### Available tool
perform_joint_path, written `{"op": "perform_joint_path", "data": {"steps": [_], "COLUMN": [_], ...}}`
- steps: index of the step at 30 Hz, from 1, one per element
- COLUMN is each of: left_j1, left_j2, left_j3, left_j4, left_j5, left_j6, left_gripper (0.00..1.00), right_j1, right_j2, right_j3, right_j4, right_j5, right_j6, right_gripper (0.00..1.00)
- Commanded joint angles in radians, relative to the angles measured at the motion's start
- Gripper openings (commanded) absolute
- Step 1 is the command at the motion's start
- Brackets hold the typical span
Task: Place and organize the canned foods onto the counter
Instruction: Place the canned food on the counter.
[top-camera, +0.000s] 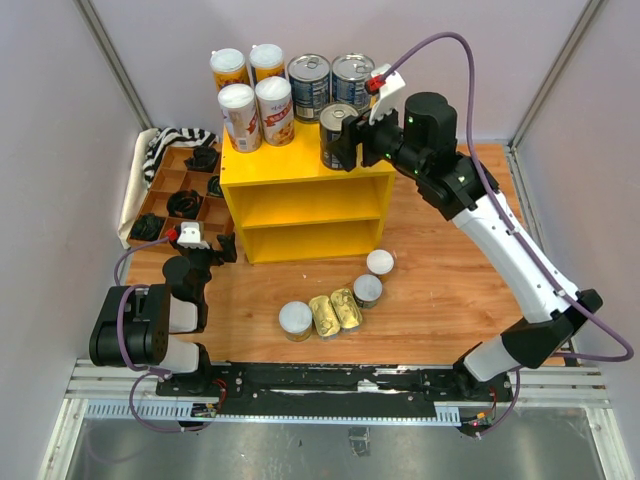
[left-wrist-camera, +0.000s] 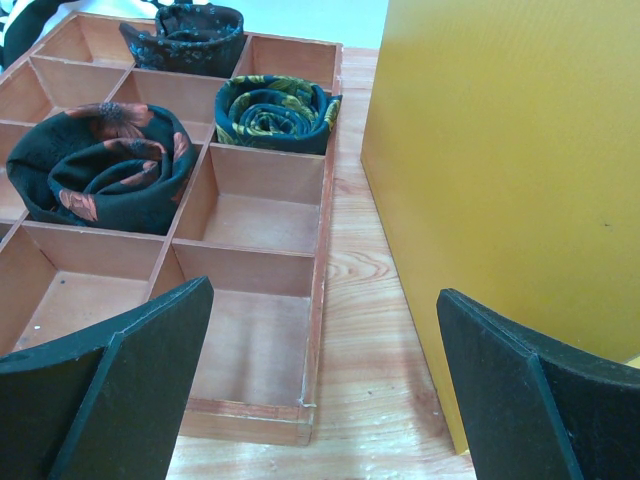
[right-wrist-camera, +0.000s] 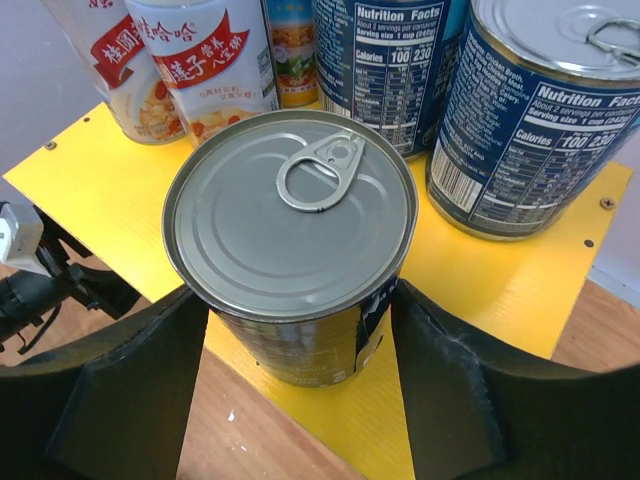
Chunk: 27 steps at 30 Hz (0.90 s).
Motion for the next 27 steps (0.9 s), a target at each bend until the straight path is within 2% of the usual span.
{"op": "perform_joint_path", "data": {"steps": [1, 4, 12, 13, 14, 16, 18, 24, 27], "left_j1": [-0.005, -0.004, -0.004, -0.005, -0.004, -0.004, -0.005, -0.005, -0.005], "left_j2": [0.006, 0.006, 0.005, 0.006, 0.006, 0.006, 0.006, 0.005, 0.005], "left_j3": [0.011, 0.01, 0.01, 0.011, 0.01, 0.011, 0.011, 0.011, 0.011], "left_j4": [0.017, 0.018, 0.018, 0.016, 0.018, 0.018, 0.019, 0.018, 0.018], "left_j5": [0.006, 0.006, 0.006, 0.006, 0.006, 0.005, 0.006, 0.006, 0.006], "left_j6": [0.012, 0.012, 0.012, 0.012, 0.013, 0.013, 0.012, 0.012, 0.012], "left_gripper": [1.0, 1.0, 1.0, 1.0, 0.99, 1.0, 1.0, 1.0, 1.0], "right_j1": [-0.014, -0.015, -0.014, -0.014, -0.014, -0.016, -0.022, -0.033, -0.033], "right_j2": [0.01, 0.043, 0.138, 0.148, 0.155, 0.152, 0.124, -0.006, -0.013], "right_j3": [0.001, 0.017, 0.094, 0.102, 0.108, 0.109, 0.075, -0.099, -0.13], "right_j4": [0.056, 0.068, 0.085, 0.084, 0.079, 0.068, 0.076, 0.163, 0.191], "right_j5": [-0.011, -0.023, -0.04, -0.046, -0.05, -0.058, -0.049, -0.046, -0.054], "right_j6": [0.002, 0.009, 0.024, 0.022, 0.017, 0.005, 0.0, 0.009, 0.013], "right_gripper": [0.5, 0.41, 0.45, 0.49, 0.64, 0.87, 1.0, 0.98, 0.79]}}
